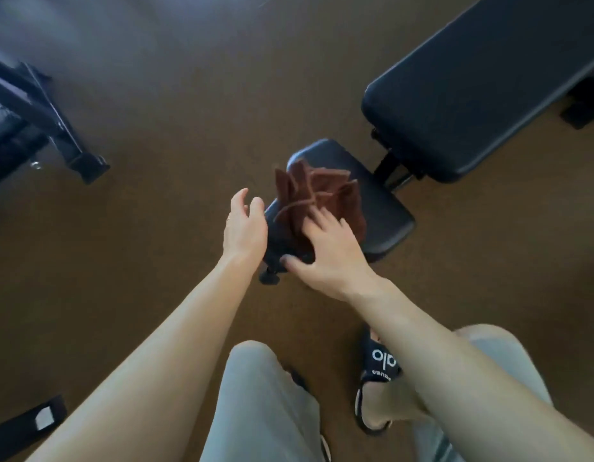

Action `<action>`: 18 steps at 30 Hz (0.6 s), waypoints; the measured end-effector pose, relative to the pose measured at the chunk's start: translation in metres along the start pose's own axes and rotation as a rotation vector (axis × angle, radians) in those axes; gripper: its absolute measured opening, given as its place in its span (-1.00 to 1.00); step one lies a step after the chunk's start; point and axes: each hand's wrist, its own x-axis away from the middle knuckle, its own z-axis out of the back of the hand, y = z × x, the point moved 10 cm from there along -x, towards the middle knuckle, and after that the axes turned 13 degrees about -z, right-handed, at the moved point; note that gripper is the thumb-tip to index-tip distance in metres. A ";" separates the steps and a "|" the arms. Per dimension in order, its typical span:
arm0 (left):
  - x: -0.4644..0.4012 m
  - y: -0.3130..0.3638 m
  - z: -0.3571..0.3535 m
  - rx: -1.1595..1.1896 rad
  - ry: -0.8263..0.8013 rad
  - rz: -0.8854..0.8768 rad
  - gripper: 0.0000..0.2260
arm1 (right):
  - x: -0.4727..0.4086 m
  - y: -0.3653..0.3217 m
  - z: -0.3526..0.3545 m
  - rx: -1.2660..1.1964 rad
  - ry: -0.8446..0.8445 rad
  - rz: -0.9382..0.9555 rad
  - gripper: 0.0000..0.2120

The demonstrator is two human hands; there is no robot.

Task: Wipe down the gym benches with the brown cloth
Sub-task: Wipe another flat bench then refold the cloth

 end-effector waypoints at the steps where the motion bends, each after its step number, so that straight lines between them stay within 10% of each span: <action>1: -0.014 -0.016 -0.009 -0.001 0.012 -0.015 -0.62 | -0.007 0.007 -0.024 0.095 -0.064 0.022 -0.44; 6: -0.039 -0.047 -0.030 0.033 0.180 -0.172 -0.57 | -0.039 0.025 -0.027 -0.005 0.305 -0.022 -0.41; 18: -0.040 -0.081 -0.046 0.648 0.165 -0.067 -0.46 | -0.037 0.005 -0.063 0.210 0.269 -0.039 -0.46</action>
